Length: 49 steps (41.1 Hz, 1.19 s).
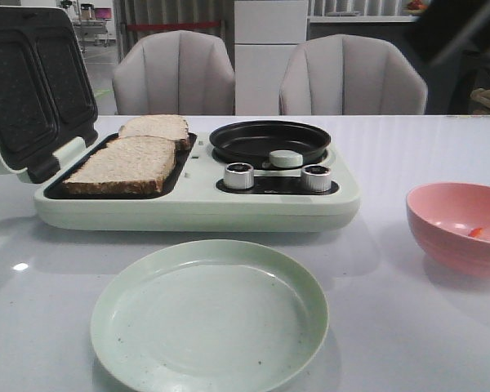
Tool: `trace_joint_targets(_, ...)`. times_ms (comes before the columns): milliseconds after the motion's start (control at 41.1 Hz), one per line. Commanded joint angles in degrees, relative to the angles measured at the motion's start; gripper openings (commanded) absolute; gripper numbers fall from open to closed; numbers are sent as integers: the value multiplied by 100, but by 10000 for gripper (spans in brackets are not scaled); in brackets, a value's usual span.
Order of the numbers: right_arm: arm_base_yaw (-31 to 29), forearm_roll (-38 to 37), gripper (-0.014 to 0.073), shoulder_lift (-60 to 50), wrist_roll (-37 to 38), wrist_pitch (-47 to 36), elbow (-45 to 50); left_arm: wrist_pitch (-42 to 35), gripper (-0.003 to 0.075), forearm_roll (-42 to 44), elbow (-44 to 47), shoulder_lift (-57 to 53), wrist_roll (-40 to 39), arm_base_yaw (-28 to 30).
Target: Make breakfast with bread and shrimp
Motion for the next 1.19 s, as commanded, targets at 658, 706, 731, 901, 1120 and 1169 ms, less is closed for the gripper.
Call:
trace_joint_targets(658,-41,-406,514,-1062,275,-188,682,1650,325,1354,-1153,2633,-590,102)
trace_joint_targets(706,-41,-406,514,-1062,275,-188,682,1749,297,1582,-1255,2908,-926,263)
trace_joint_targets(731,-41,-406,514,-1062,275,-188,682,1793,282,1618,-1304,3078,-1008,409)
trace_joint_targets(901,-41,-406,514,-1062,275,-188,682,1728,119,1230,-1699,3888,-939,1739)
trace_joint_targets(1120,-41,-406,514,-1062,275,-188,682,1105,100,95,-2083,4345,122,3563)
trace_joint_targets(1169,-41,-406,514,-1062,275,-188,682,904,100,-270,-2181,4429,397,3977)
